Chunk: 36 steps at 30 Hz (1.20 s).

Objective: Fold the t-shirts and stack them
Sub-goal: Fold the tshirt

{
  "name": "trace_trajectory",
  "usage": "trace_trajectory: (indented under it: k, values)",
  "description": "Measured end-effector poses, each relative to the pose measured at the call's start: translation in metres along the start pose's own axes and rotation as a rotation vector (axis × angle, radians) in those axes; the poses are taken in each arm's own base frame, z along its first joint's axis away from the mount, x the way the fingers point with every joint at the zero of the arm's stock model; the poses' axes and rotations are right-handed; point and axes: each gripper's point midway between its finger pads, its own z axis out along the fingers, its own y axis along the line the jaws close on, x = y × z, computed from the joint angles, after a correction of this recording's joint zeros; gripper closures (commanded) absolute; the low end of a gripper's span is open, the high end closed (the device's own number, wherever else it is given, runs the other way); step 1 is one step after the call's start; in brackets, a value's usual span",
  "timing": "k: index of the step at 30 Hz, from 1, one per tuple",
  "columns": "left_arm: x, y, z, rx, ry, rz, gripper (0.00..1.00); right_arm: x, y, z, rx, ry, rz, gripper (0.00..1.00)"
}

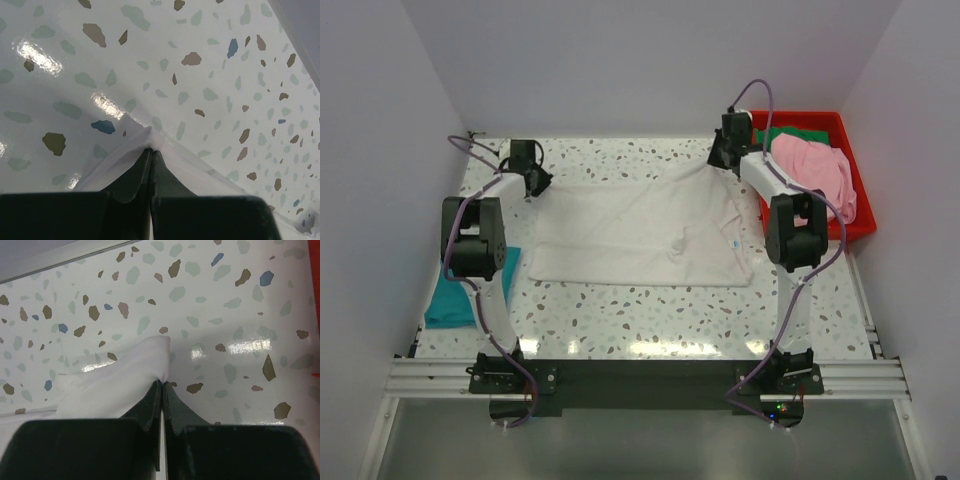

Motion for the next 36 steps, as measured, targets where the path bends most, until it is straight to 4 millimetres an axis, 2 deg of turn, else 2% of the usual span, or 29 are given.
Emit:
trace_trajectory:
  k: [2,3,6,7,11,14,20,25,36]
  values:
    - [-0.001,-0.002,-0.003,0.010,-0.003,-0.001,1.00,-0.005,0.001,-0.005,-0.006,-0.014,0.001,1.00]
    - [-0.002,-0.003,-0.004,0.017,-0.004,-0.001,0.96,-0.005,0.001,-0.007,-0.007,-0.016,-0.001,0.97]
    - [-0.002,-0.006,-0.005,0.031,-0.001,0.002,0.85,-0.006,0.001,-0.008,-0.008,-0.019,-0.007,0.82]
    - [-0.001,-0.006,-0.005,0.034,0.001,0.002,0.76,-0.005,0.001,-0.007,-0.007,-0.017,-0.009,0.78]
    - [-0.001,-0.007,-0.005,0.041,0.002,0.003,0.62,-0.004,0.000,-0.007,-0.007,-0.014,-0.020,0.62]
    - [-0.004,-0.009,-0.005,0.049,-0.006,-0.001,0.61,-0.004,0.000,-0.006,-0.007,-0.014,-0.025,0.58]
    - [-0.007,-0.008,-0.005,0.039,-0.015,-0.002,0.62,-0.008,0.003,0.002,-0.012,-0.019,-0.026,0.57]
    - [-0.019,-0.010,0.001,0.011,-0.046,-0.003,0.62,-0.005,0.004,0.014,-0.010,-0.014,-0.028,0.57]
    - [-0.004,0.009,0.025,-0.071,-0.012,0.014,0.61,0.013,-0.001,0.038,0.008,0.026,-0.032,0.56]
